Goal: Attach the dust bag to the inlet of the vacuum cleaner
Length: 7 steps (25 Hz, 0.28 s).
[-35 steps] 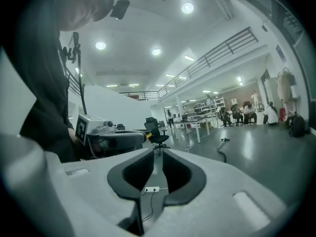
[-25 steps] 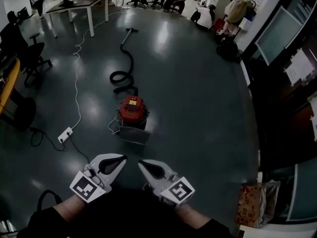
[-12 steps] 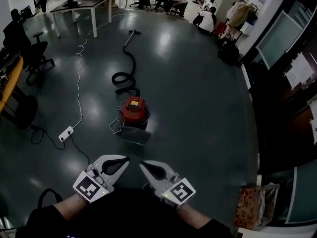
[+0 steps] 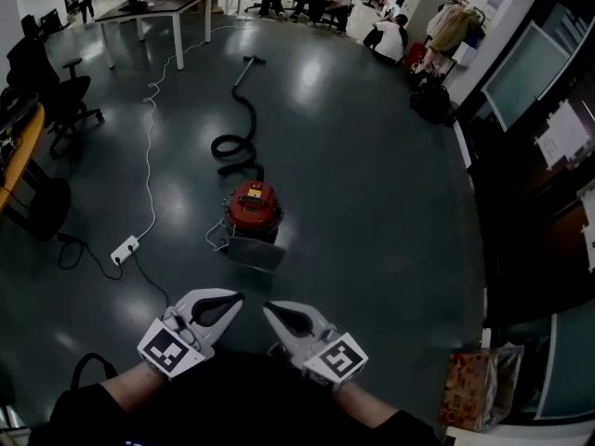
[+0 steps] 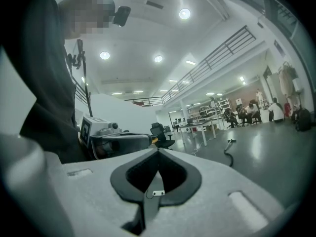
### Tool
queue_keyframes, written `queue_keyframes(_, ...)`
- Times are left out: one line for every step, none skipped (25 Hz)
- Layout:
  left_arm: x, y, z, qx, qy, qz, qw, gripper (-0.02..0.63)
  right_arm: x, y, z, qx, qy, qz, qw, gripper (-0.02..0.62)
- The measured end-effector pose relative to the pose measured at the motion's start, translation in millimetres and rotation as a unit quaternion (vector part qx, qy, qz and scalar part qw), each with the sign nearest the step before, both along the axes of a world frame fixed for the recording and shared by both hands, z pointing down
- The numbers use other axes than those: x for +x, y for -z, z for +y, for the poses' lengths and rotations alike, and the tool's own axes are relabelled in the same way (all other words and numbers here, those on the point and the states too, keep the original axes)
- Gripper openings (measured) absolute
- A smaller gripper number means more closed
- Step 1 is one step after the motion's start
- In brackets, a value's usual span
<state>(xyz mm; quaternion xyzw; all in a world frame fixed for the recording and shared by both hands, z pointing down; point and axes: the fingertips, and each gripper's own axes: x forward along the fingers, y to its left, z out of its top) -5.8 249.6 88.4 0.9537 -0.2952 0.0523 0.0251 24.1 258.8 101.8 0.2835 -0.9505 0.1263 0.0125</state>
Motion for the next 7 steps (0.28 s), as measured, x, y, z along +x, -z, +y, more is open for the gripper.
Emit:
queue_keyframes(-0.4,-0.4,-0.6,0.000,0.000,0.000,1.0000,0.002,-0.1,-0.8,-0.4,-0.001,0.000,0.000,1.000,0.002)
queue_keyframes(-1.0,-0.5,-1.2,0.000,0.001,0.000,1.0000,0.002,-0.4,-1.1,-0.9,-0.001,-0.001,0.000,1.000,0.002)
queue_keyframes(-1.5,-0.4,-1.9,0.000,0.002,0.001,1.0000,0.002,-0.7,-1.4,-1.3,-0.001,-0.001,0.000,1.000,0.002)
queue_keyframes(-1.8,-0.2,-2.6,-0.001,0.003,0.002,1.0000,0.002,-0.7,-2.1,-1.6,0.000,0.000,-0.001,1.000,0.002)
queue_keyframes(-1.9,-0.2,-3.3,-0.002,0.004,0.004,1.0000,0.002,-0.5,-3.3,-1.8,-0.001,0.000,-0.002,1.000,0.002)
queue_keyframes(-1.9,-0.3,-4.0,-0.004,0.005,0.005,1.0000,0.002,-0.2,-4.4,-2.0,-0.002,0.001,-0.002,1.000,0.002)
queue_keyframes(-1.8,-0.4,-4.8,-0.005,0.006,0.006,0.9999,0.002,0.1,-5.2,-2.3,-0.004,0.001,-0.003,1.000,0.002)
